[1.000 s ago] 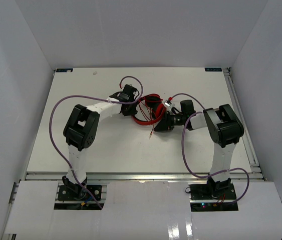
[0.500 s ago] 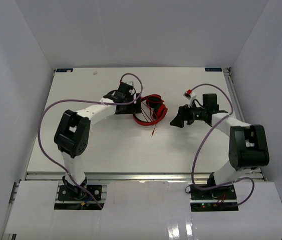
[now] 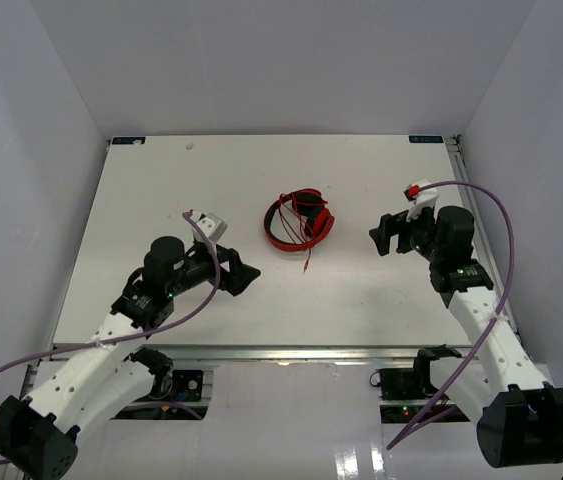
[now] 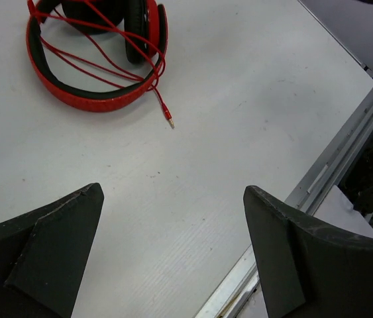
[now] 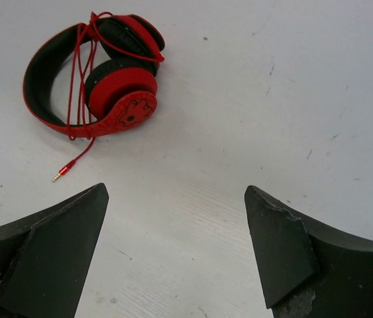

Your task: Wrap the headphones

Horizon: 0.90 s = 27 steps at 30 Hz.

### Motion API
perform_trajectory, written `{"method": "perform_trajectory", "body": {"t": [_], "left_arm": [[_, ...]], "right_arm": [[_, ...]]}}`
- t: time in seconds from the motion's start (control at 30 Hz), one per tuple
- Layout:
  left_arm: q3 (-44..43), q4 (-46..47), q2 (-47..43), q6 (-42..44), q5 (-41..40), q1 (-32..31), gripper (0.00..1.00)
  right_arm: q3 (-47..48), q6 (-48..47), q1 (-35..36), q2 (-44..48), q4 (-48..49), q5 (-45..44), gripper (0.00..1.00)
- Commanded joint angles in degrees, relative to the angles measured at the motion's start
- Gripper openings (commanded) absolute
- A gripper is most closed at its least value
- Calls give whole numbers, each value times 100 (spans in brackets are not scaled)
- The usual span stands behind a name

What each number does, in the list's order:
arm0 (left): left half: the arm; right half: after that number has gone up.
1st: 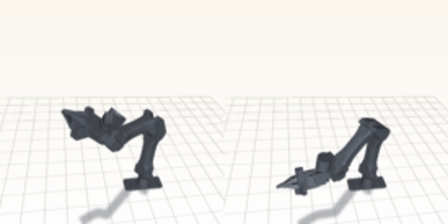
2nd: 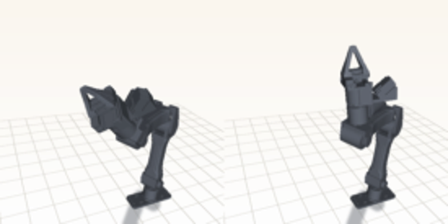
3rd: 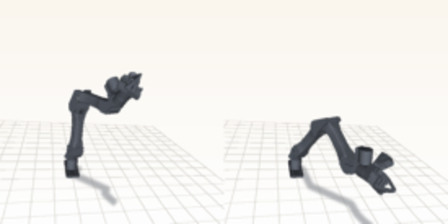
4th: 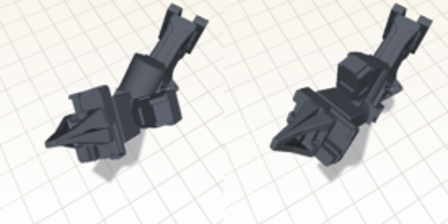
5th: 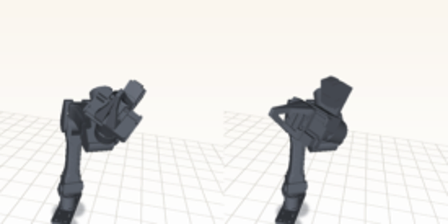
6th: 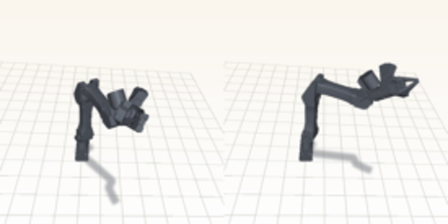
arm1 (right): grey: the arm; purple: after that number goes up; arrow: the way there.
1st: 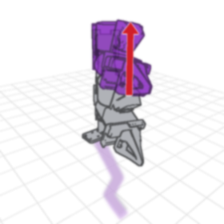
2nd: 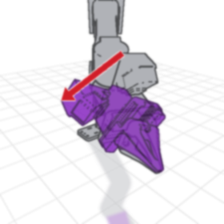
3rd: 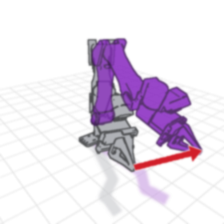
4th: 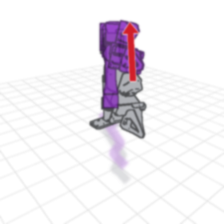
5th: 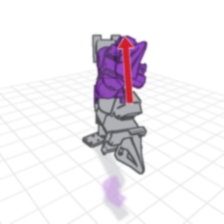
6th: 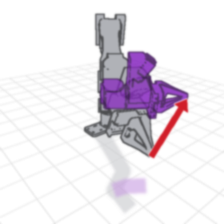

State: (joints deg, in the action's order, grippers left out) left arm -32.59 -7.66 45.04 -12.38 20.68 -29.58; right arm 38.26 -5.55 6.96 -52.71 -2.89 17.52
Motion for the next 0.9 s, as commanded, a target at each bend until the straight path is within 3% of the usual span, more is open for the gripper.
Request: {"method": "perform_trajectory", "body": {"t": [0.0,0.23,0.43,0.87], "left_arm": [[110,-226,-840,698,-319,23,98],[248,-125,-1247,902,-806,23,98],[254,-150,-1311,904,-960,23,98],[269,-168,-1345,936,-1170,23,98]], "right_arm": [[-337,-64,-77,121,425,-512,90],[-521,-174,-604,320,404,61,90],[-562,7,-874,306,473,18,90],[-574,66,-992,332,492,172,90]]}}
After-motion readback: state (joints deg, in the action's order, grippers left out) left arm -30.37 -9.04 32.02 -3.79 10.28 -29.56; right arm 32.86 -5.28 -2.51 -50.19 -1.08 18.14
